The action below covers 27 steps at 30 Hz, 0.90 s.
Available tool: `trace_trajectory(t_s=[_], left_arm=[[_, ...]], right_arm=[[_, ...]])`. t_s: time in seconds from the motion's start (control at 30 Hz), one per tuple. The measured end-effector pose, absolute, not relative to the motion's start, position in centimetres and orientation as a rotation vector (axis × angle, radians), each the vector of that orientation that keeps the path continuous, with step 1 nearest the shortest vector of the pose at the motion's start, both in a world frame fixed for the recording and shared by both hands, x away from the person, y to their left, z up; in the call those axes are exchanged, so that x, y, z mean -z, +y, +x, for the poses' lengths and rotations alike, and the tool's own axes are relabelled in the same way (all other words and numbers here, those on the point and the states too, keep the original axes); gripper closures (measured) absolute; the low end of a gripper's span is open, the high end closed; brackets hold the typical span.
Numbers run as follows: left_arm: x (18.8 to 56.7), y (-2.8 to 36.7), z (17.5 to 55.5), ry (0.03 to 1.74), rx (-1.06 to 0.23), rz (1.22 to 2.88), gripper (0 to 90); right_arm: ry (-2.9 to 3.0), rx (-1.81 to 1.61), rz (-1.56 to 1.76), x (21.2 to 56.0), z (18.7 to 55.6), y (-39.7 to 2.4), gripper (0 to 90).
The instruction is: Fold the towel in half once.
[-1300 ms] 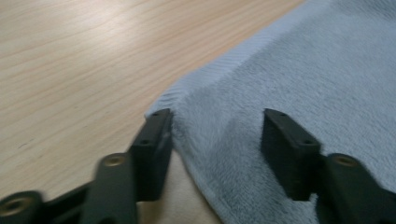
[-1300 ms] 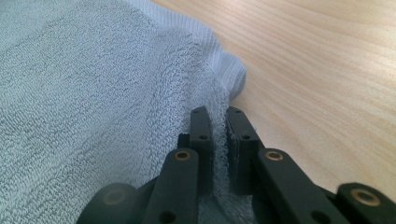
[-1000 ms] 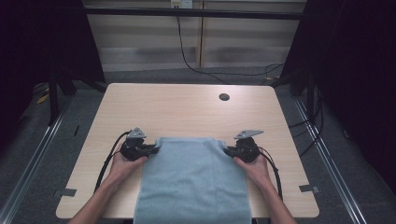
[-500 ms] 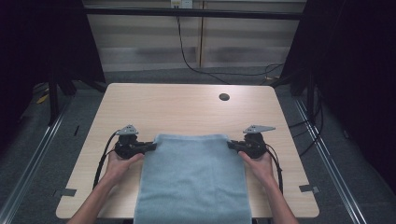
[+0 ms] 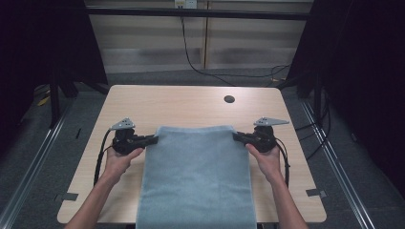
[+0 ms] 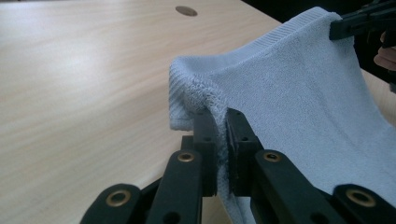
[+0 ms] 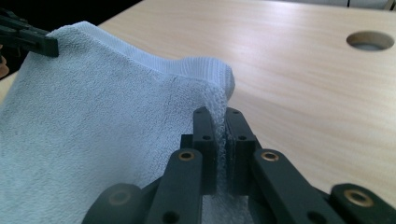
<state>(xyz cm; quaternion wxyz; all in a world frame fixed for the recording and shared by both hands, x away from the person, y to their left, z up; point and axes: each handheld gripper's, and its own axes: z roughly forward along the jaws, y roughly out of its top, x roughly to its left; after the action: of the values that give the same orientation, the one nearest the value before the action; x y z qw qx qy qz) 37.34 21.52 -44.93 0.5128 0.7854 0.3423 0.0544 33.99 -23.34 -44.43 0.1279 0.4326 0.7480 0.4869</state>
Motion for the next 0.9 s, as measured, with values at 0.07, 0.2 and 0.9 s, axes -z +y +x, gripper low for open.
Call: trace_trajectory(t_s=[0.07,0.2,0.9], left_arm=[[44.1,21.5,37.6,0.816,-0.155,1.889,84.5],[42.3,21.6,38.1,0.805,-0.184,1.871,84.6],[34.6,21.0,40.7,0.738,-0.248,1.751,84.7]], right_arm=[[2.164,-1.417,1.248,43.6,34.3,-23.4,85.5],[2.127,-1.433,1.229,41.8,35.1,-23.8,85.7],[2.007,-1.523,1.178,33.8,38.7,-24.7,86.1]])
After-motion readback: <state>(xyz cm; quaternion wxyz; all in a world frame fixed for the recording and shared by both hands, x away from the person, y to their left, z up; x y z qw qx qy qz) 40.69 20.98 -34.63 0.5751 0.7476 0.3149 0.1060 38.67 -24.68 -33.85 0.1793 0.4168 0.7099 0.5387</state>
